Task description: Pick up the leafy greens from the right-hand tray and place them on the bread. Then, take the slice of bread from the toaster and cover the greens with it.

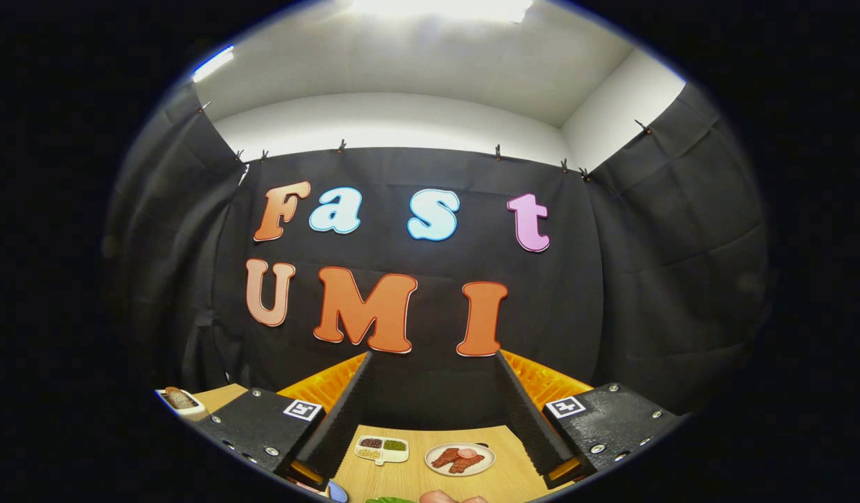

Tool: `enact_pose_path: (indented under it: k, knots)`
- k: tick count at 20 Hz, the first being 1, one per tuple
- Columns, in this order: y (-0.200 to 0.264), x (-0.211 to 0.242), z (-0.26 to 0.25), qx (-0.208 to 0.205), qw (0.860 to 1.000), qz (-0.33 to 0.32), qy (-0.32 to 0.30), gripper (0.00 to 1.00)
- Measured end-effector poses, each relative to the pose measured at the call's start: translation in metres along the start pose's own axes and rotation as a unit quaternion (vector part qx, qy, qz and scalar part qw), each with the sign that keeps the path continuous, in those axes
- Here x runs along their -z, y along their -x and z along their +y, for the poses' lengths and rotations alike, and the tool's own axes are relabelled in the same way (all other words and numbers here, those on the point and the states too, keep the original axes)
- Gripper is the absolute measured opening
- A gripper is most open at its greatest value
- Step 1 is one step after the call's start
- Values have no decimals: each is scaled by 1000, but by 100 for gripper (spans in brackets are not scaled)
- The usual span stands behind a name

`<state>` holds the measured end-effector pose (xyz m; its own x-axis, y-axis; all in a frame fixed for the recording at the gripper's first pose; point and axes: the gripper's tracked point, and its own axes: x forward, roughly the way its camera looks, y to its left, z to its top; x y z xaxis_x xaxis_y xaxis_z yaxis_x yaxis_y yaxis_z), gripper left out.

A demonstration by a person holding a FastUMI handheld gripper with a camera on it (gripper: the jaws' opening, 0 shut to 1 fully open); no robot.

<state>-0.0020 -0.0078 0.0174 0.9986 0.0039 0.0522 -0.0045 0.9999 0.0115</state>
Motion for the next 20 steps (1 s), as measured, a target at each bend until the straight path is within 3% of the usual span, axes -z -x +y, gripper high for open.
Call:
enact_pose_path:
  k: [10,20]
  knots:
    - [-9,5,18,-31,999,7,-19,100]
    - [-6,8,11,-25,1000,11,-15,100]
